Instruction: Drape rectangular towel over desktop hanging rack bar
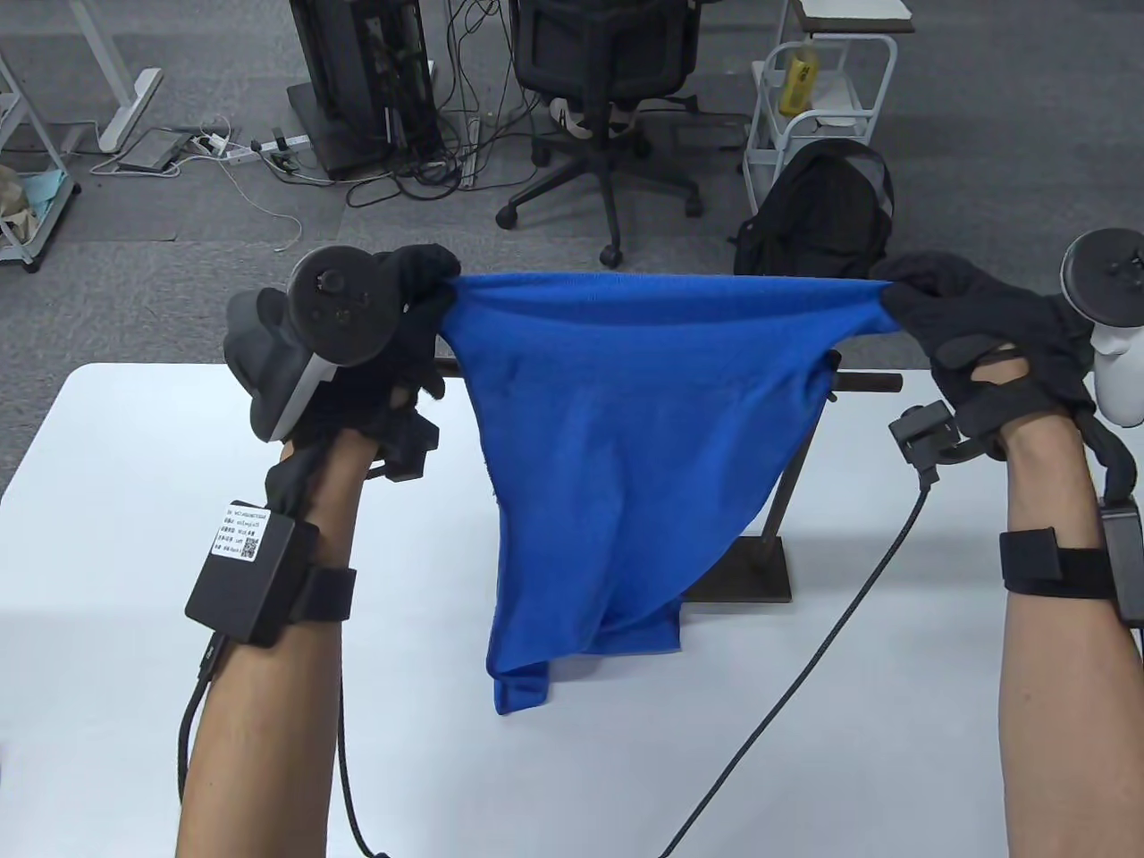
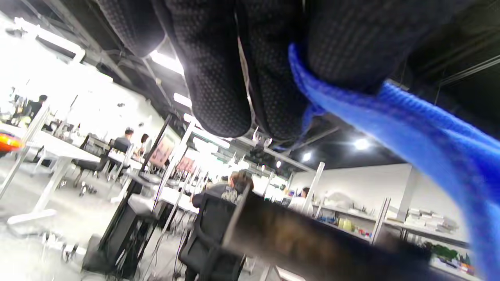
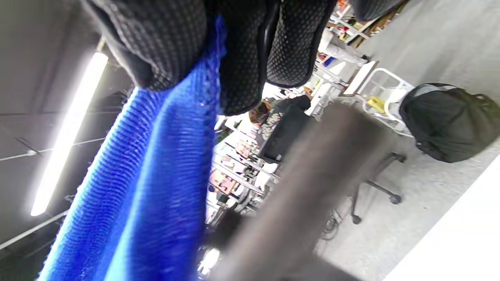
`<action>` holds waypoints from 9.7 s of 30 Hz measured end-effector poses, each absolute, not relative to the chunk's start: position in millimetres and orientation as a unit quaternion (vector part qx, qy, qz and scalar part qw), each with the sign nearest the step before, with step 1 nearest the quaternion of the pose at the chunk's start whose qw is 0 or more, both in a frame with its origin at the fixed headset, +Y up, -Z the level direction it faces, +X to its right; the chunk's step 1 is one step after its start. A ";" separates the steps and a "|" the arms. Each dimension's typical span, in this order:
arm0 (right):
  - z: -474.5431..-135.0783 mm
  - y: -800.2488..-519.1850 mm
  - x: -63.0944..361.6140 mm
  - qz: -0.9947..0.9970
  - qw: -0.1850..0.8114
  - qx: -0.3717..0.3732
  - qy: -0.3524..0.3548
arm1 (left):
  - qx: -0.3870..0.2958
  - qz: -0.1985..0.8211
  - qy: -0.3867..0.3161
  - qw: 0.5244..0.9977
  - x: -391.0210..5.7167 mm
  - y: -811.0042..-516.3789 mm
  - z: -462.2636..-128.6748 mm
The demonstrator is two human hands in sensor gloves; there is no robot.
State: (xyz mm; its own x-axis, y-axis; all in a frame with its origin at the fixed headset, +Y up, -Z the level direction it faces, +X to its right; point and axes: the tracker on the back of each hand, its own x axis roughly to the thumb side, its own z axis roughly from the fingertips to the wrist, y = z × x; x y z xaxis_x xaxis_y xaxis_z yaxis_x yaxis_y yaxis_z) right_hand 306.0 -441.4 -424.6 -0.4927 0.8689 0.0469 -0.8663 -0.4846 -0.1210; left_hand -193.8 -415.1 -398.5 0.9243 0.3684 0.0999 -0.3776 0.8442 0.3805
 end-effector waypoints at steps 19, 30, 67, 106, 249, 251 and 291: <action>-457.7 -552.8 317.4 0.725 0.677 0.004 0.128 | -0.214 0.590 -0.034 0.778 -233.5 -500.3 -466.8; -455.7 -583.5 301.6 0.789 0.605 0.044 0.093 | -0.236 0.666 -0.054 0.705 -228.9 -571.8 -467.7; -425.8 -707.1 281.2 0.828 0.539 -0.153 0.016 | -0.081 0.691 0.047 0.717 -219.3 -716.6 -401.5; -450.4 -739.0 276.8 0.903 0.390 -0.172 0.054 | -0.117 0.593 0.100 0.790 -221.9 -746.3 -401.9; -274.8 -744.9 142.9 0.991 -0.021 0.131 0.036 | 0.026 -0.016 -0.243 0.970 -58.9 -729.4 -276.5; -274.9 -749.0 142.7 0.990 -0.025 0.129 0.048 | 0.000 -0.025 -0.240 0.970 -58.3 -733.6 -276.9; -277.3 -752.2 142.3 0.990 -0.022 0.130 0.055 | 0.001 -0.029 -0.259 0.965 -55.3 -735.2 -273.6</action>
State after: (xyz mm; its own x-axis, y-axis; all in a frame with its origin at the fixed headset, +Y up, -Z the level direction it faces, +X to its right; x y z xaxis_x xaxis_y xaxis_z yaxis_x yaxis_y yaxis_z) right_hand 142.3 -752.2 -277.3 -0.9651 -0.0286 0.2603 0.0574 -0.9929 0.1040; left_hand -55.3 -735.2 -273.6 0.8644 -0.0569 0.4997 0.0560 0.9983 0.0169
